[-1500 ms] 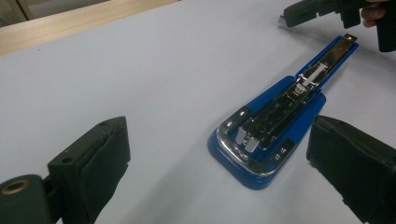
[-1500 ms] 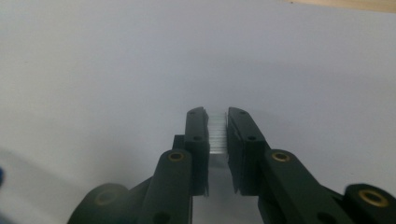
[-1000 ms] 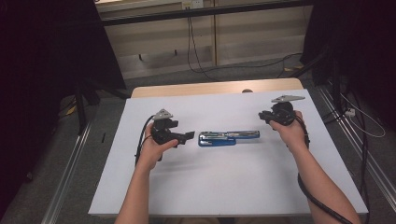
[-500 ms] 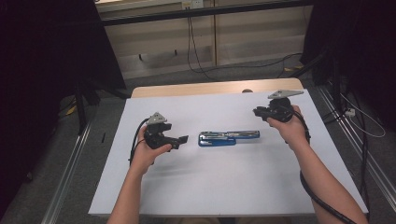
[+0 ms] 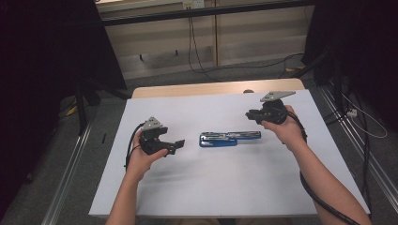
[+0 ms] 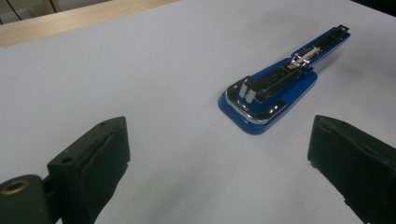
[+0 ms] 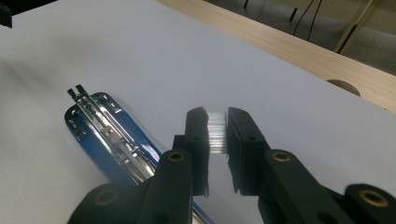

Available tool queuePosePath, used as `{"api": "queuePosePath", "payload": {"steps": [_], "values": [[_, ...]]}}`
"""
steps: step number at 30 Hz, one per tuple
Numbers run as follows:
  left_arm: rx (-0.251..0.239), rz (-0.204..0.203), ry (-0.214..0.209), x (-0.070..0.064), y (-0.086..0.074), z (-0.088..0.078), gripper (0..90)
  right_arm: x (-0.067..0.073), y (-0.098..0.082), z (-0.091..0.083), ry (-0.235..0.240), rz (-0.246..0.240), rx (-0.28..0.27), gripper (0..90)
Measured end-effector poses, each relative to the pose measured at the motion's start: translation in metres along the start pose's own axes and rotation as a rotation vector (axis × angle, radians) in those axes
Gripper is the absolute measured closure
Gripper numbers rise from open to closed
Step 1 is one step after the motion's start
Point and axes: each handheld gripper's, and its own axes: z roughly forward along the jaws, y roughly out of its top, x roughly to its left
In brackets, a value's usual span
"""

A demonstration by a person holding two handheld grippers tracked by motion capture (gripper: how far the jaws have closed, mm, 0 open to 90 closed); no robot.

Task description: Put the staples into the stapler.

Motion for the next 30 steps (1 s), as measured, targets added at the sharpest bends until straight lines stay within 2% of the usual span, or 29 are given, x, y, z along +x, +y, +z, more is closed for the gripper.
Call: {"api": "queuePosePath", "payload": {"steps": [9,12,15,17,21,25,30], "values": [[0.024,-0.003,0.027,0.000,-0.009,-0.006,5.8,0.010,0.007,0.008,0.073,-0.049,0.010,79.4],[0.021,0.005,0.036,0.001,-0.012,-0.010,5.8,0.014,0.010,0.010,0.091,-0.064,0.010,79.4],[0.010,-0.013,0.046,0.002,-0.014,-0.015,5.8,0.018,0.013,0.012,0.109,-0.075,0.004,79.4],[0.015,-0.009,0.054,0.004,-0.015,-0.017,5.8,0.019,0.015,0.014,0.119,-0.081,0.001,79.4],[0.010,-0.010,0.052,0.003,-0.017,-0.019,5.7,0.023,0.017,0.019,0.140,-0.100,0.006,79.4],[0.019,0.009,0.055,0.003,-0.020,-0.021,5.0,0.026,0.017,0.024,0.159,-0.107,0.005,79.4],[0.022,-0.001,0.057,0.003,-0.025,-0.026,4.7,0.028,0.015,0.028,0.179,-0.114,0.008,79.4]]}}
